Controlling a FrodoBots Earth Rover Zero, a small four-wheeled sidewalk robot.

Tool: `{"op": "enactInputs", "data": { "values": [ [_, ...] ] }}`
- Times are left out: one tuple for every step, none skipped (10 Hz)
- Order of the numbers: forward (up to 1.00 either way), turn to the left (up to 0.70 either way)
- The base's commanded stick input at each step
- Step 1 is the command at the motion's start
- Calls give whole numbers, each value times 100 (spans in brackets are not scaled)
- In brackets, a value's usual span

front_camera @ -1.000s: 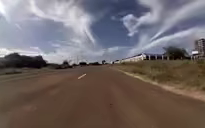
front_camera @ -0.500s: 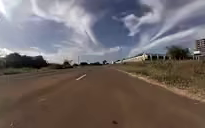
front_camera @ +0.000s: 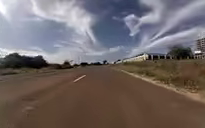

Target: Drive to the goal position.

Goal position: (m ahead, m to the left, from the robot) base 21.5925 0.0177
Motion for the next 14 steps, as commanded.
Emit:
{"op": "enactInputs", "data": {
  "values": [
    [85, 0],
    [85, 0],
    [85, 0],
    [85, 0],
    [85, 0],
    [85, 0],
    [85, 0],
    [85, 0],
    [85, 0],
    [85, 0],
    [85, 0],
    [85, 0],
    [85, 0],
    [85, 0]
  ]
}}
